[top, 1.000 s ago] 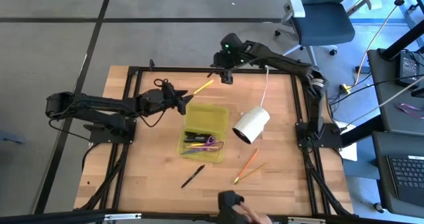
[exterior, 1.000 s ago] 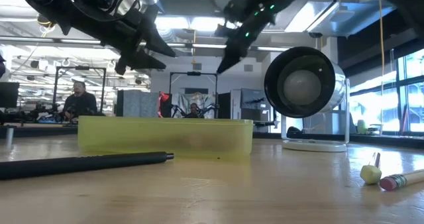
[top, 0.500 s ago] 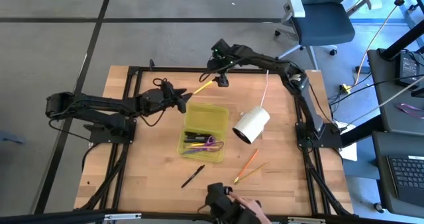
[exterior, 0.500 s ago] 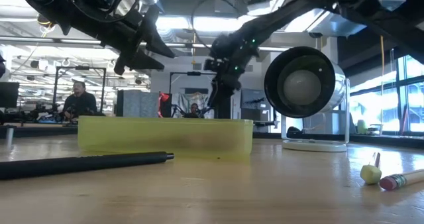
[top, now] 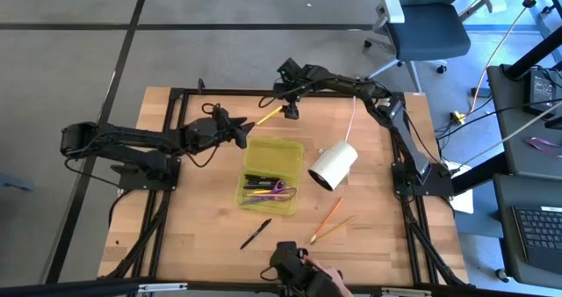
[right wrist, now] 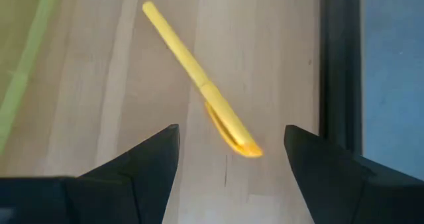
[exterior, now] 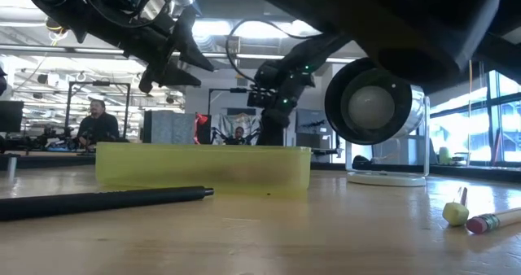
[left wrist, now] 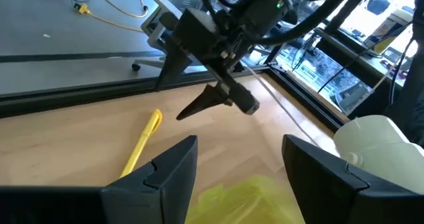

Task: Pick & place school supplies into a supply box
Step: Put the yellow pen into the yellow supply box

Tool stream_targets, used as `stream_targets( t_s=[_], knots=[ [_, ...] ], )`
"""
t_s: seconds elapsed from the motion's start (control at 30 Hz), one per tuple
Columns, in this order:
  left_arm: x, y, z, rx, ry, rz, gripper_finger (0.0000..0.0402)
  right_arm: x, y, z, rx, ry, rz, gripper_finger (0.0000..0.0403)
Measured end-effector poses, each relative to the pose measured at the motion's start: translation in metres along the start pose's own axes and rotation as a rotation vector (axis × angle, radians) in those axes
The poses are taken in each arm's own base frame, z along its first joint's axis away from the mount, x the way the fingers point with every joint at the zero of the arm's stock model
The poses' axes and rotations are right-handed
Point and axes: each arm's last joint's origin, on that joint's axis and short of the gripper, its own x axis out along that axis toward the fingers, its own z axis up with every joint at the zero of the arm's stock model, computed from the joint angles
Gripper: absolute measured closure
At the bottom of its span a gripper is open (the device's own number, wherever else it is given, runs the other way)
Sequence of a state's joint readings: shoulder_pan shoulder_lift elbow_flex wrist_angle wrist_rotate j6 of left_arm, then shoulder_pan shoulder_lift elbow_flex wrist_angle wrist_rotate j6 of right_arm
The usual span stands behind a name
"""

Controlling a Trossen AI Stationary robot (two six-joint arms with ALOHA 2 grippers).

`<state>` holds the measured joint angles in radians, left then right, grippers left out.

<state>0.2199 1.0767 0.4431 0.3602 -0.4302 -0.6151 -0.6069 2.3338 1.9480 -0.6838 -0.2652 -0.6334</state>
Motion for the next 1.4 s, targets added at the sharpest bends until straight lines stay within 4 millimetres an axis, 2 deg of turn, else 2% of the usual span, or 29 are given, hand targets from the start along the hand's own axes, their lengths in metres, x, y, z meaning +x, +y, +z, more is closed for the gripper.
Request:
stream_targets(
  t_s=[0.17,0.33,0.63,0.87,1.0,1.1,1.4],
  knots=[
    [0.001,0.007,-0.004,0.046,0.04,0.07,0.019,0.0,0.0,0.001,-0.002,-0.008,-0.004,0.0128],
    [0.014,0.024,-0.004,0.153,0.121,0.11,0.019,0.0,0.0,0.001,0.001,-0.004,-0.002,0.0128],
    [0.067,0.047,0.02,0.285,0.372,0.075,0.019,-0.001,0.002,-0.002,0.04,0.025,0.019,0.0128],
    [0.107,0.059,0.023,0.361,0.506,0.03,0.019,-0.001,0.003,-0.004,0.094,0.044,0.029,0.0128],
    [0.124,0.064,0.02,0.395,0.547,0.032,0.019,-0.001,0.004,-0.006,0.105,0.059,0.034,0.0128],
    [0.134,0.068,0.013,0.409,0.592,0.043,0.019,-0.002,0.002,-0.007,0.182,0.068,0.034,0.0128],
    [0.147,0.077,-0.003,0.44,0.657,0.056,0.019,-0.01,-0.009,-0.016,0.3,0.02,0.102,0.0128]
  ],
)
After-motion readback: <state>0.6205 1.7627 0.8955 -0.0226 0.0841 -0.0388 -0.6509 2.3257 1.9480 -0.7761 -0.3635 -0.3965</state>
